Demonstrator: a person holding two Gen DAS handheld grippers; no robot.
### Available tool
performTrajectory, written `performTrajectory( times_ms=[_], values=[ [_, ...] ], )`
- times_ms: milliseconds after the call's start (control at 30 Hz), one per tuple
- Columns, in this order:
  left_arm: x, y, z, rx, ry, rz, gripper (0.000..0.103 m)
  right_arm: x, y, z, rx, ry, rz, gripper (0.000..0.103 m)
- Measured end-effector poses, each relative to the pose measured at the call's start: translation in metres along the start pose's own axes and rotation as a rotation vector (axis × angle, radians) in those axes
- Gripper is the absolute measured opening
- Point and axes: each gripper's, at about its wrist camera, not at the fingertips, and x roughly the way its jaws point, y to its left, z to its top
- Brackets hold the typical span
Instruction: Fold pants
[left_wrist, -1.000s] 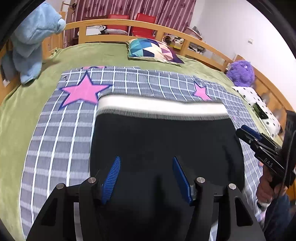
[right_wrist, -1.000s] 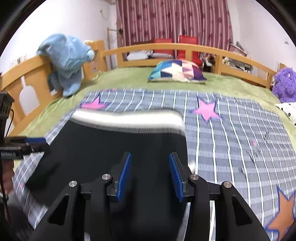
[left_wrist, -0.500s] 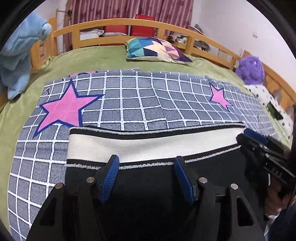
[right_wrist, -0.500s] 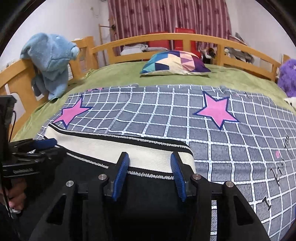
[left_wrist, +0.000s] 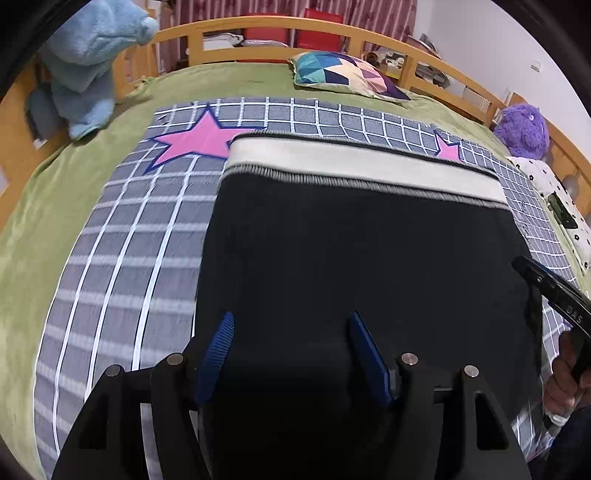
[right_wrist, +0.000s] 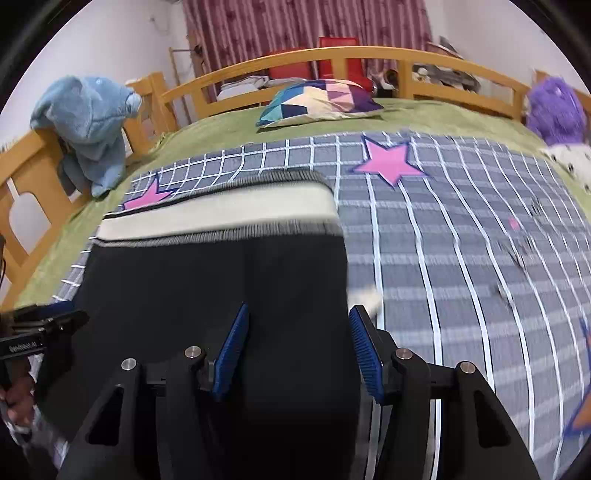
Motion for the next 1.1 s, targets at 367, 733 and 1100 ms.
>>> performTrajectory(
  times_ms=[367, 733, 1100],
  values=[
    [-0.068, -0.026, -0.066, -0.006, -0.008, 0.000, 0.064, -0.075, 0.027, -0.074, -0.057, 0.090, -0.076, 0.047],
    [-0.166, -0.043, -0.085, -0.014, -0.121, -0.001, 0.074, -0.200, 0.060, -0.069, -0.041, -0.051, -0.103, 0.055],
    [-0.222, -0.067, -0.099, 0.024, -0.205, 0.074, 0.081, -0.270, 0.060, -0.081, -0.027, -0.145, -0.178, 0.096]
  ],
)
